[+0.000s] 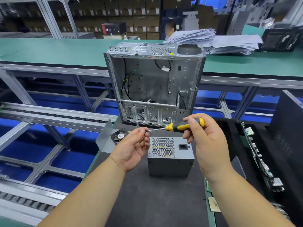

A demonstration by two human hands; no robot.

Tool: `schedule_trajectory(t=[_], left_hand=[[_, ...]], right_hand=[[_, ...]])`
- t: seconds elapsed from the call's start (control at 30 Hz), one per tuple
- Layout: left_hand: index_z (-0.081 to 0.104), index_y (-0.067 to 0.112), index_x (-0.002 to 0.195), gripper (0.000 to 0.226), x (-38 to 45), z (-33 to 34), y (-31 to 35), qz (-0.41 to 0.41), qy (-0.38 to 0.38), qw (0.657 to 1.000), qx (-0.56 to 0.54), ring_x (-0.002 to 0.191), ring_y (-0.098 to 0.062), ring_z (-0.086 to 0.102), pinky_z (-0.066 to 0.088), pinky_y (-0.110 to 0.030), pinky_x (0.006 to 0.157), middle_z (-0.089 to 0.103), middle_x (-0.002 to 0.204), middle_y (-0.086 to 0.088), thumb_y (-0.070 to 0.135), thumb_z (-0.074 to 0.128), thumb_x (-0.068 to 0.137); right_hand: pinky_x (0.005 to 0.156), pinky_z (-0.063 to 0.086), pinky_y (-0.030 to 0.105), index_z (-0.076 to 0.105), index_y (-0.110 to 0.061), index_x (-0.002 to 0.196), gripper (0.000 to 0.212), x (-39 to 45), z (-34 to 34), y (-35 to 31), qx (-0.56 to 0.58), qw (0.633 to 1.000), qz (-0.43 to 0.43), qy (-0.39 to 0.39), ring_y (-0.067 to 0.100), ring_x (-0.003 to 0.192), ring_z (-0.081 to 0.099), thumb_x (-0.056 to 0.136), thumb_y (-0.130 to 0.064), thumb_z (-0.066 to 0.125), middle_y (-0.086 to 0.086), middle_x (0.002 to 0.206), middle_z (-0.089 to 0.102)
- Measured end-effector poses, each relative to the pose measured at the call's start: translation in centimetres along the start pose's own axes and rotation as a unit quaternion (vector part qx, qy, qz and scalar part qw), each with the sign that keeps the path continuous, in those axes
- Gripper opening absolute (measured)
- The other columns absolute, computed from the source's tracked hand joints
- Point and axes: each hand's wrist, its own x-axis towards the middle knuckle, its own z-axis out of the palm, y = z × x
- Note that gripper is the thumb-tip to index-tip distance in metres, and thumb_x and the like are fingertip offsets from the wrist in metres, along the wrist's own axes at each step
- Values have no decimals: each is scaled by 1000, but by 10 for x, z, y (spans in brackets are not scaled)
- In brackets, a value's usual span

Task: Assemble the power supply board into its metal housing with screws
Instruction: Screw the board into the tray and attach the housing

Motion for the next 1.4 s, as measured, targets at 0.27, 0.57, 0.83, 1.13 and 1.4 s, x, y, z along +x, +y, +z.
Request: schedule_trajectory(t=[0.27, 0.57, 0.83, 1.13, 1.4], left_hand=[[72, 10, 87, 7, 9, 2, -2, 10, 30, 989, 147, 66, -8, 64, 54, -17, 61, 68, 77, -2, 11, 67, 83], [73, 11, 84, 15, 23, 11, -11, 51, 2, 975, 215, 69, -8, 66, 54, -17, 65, 71, 77, -5, 1, 64, 87], [67, 16, 106, 27, 37, 23, -23, 69, -62, 935, 342, 93, -12, 68, 53, -22, 83, 68, 95, -3, -1, 70, 85], [62, 33, 111, 41, 53, 27, -31, 104, -101, 707, 693, 117, -7, 46, 39, -26, 101, 53, 116, 12, 13, 68, 76], [66, 29, 85, 25, 58, 29, -42, 131, -81, 693, 704, 106, -14, 48, 41, -30, 95, 55, 99, 9, 7, 62, 73]], right_hand=[[60, 52, 21, 61, -32, 91, 11, 6, -5, 5, -34, 999, -10, -29, 15, 69, 57, 89, -30, 50, -6, 76, 68], [78, 52, 46, 56, -32, 81, 10, 28, -23, 13, -117, 992, 41, 29, 17, 76, 61, 90, -36, 54, -4, 83, 71], [62, 46, 25, 57, -19, 79, 20, 41, -36, 12, -173, 981, 43, 71, 1, 58, 54, 93, -33, 58, -11, 65, 63], [54, 43, 27, 51, -18, 82, 20, 59, -33, -1, -404, 912, 25, -64, 8, 56, 50, 91, -35, 58, -5, 67, 60], [57, 43, 33, 49, -22, 82, 19, 64, -21, 1, -452, 886, 18, -103, 16, 65, 53, 91, -35, 60, -3, 71, 58]])
